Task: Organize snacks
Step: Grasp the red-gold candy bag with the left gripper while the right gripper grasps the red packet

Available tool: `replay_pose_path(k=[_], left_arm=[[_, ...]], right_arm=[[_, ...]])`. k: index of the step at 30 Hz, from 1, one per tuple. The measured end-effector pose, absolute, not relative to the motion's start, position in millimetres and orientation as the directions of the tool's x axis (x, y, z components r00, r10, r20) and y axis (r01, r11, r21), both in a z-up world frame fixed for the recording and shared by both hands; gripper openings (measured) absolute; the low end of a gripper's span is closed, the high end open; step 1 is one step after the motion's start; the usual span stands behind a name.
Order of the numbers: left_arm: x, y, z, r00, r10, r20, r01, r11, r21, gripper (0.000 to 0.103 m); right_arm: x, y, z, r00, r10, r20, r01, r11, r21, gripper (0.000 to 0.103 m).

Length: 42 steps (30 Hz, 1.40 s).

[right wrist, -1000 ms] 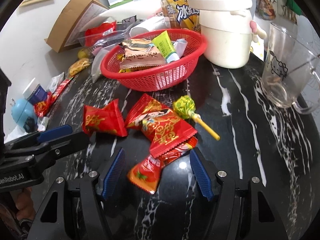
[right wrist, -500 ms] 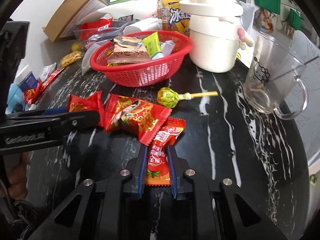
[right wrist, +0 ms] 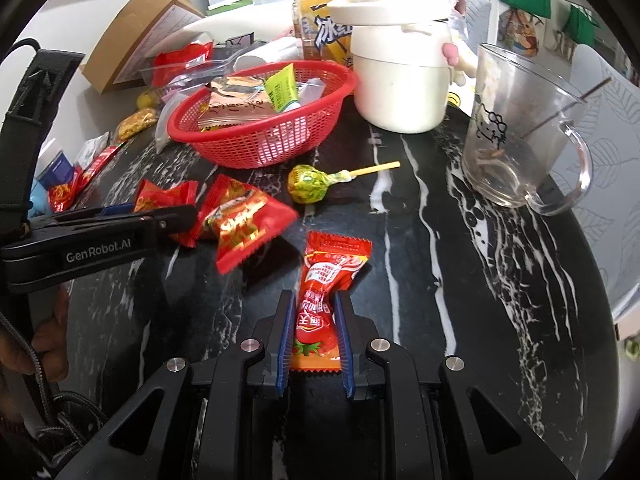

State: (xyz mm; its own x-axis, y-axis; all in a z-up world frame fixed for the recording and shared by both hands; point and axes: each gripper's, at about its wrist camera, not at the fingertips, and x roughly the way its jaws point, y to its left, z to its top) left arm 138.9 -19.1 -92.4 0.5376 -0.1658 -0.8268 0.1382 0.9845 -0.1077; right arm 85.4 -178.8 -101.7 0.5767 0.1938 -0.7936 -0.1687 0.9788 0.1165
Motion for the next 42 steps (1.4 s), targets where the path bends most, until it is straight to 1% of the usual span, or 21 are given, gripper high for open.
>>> replay_pose_path(k=[2, 16, 28, 32, 34, 35, 36, 37, 40, 42], left_arm=[[136, -18, -90, 0.544, -0.169, -0.822, 0.148, 0.984, -0.104, 0.046], [93, -18, -87, 0.506, -0.242, -0.828, 0.185, 0.968, -0.170, 0.046], [59, -25, -85, 0.492, -0.278, -0.825, 0.219, 0.957, -0.192, 0.046], [54, -24, -85, 0.490, -0.284, -0.824, 0.219, 0.955, -0.199, 0.046], [52, -23, -84, 0.490, -0.285, -0.824, 0.217, 0.955, -0.202, 0.046], [51, -22, -84, 0.491, -0.285, -0.823, 0.216, 0.955, -0.202, 0.046], [51, -22, -83, 0.491, -0.285, -0.823, 0.214, 0.955, -0.203, 0.046], [51, -20, -83, 0.492, -0.285, -0.822, 0.212, 0.956, -0.205, 0.046], [51, -17, -82, 0.499, -0.276, -0.821, 0.202, 0.959, -0.200, 0.046], [52, -14, -82, 0.502, -0.270, -0.822, 0.195, 0.961, -0.196, 0.046]], right_arm=[[83, -182, -102, 0.576, 0.201, -0.793, -0.164, 0.978, 0.129, 0.020], [54, -195, -98, 0.577, 0.220, -0.786, -0.137, 0.975, 0.173, 0.020], [21, -202, -100, 0.577, 0.231, -0.784, -0.117, 0.973, 0.201, 0.019], [17, -202, -102, 0.576, 0.236, -0.783, -0.105, 0.971, 0.215, 0.021], [17, -199, -101, 0.583, 0.226, -0.780, -0.111, 0.974, 0.199, 0.037], [17, -197, -101, 0.588, 0.214, -0.780, -0.109, 0.977, 0.185, 0.061], [18, -194, -101, 0.593, 0.182, -0.785, -0.099, 0.983, 0.153, 0.073], [18, -191, -102, 0.596, 0.160, -0.787, -0.095, 0.987, 0.128, 0.082], [20, -184, -105, 0.603, 0.136, -0.786, -0.102, 0.990, 0.093, 0.080], [21, -181, -106, 0.607, 0.112, -0.787, -0.099, 0.993, 0.065, 0.073]])
